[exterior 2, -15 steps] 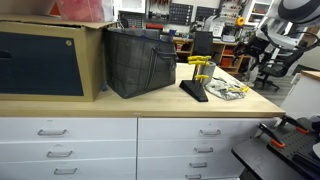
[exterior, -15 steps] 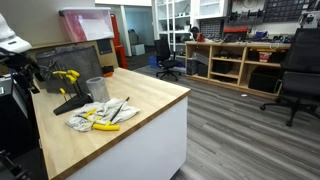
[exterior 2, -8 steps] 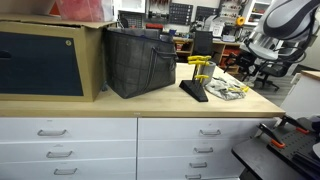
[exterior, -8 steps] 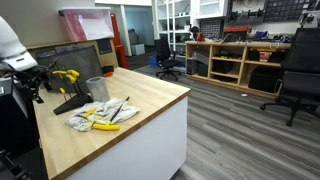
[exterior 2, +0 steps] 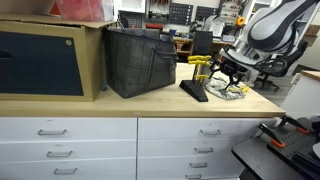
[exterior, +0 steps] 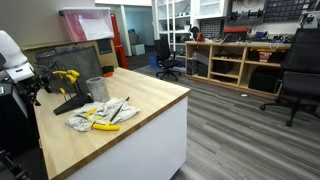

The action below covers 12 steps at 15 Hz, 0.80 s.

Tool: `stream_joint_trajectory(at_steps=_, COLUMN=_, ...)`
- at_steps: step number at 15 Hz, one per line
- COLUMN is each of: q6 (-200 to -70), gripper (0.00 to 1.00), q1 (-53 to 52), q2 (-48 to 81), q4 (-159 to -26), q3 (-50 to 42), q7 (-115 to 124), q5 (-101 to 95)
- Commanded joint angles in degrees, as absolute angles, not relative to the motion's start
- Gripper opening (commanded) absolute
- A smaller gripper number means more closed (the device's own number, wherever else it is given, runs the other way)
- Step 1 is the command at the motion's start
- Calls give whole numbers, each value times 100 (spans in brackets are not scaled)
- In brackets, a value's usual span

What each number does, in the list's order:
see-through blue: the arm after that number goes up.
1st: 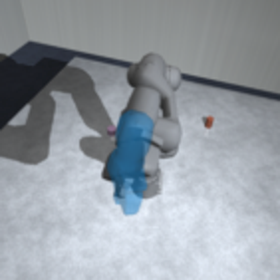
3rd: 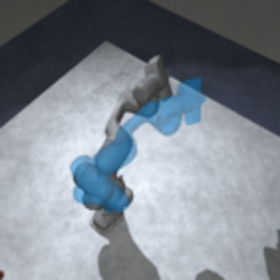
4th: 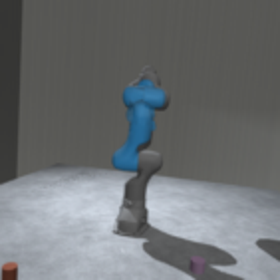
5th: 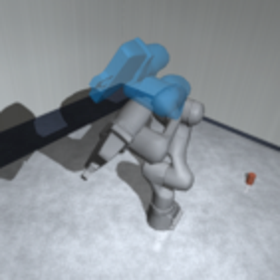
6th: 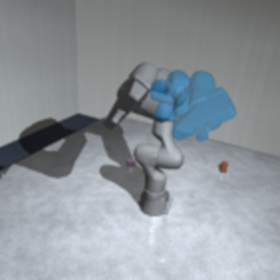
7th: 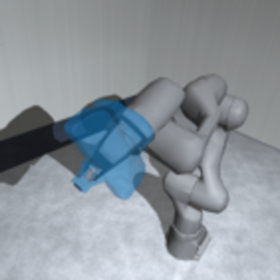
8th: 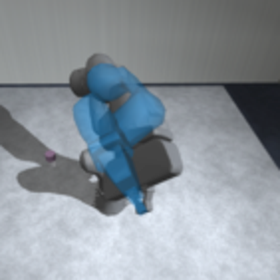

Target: Take the two yellow objects off of the stand

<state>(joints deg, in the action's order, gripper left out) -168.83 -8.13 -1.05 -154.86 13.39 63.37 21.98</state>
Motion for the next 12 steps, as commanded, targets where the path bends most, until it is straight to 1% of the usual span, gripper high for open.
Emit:
stream_joint_trajectory(at_steps=1, q6=-17306, gripper=100, q1=-1012, q2=305, q4=-15138, q3=1305, q7=6757, q5=2361)
stream_joint_trajectory(at_steps=4, q6=-17870, gripper=100, q1=-1023, q2=486, q4=-15045, q3=1299, q7=7107, q5=2141)
stream_joint_trajectory(at_steps=8, q6=-18413, gripper=100, q1=-1192, q2=747, q4=-15000, q3=1073, q7=7504, q5=1888)
stream_joint_trajectory(at_steps=12, q6=-18823, gripper=100, q1=-1700, q2=1072, q4=-14938, q3=512, q7=7586, q5=1902)
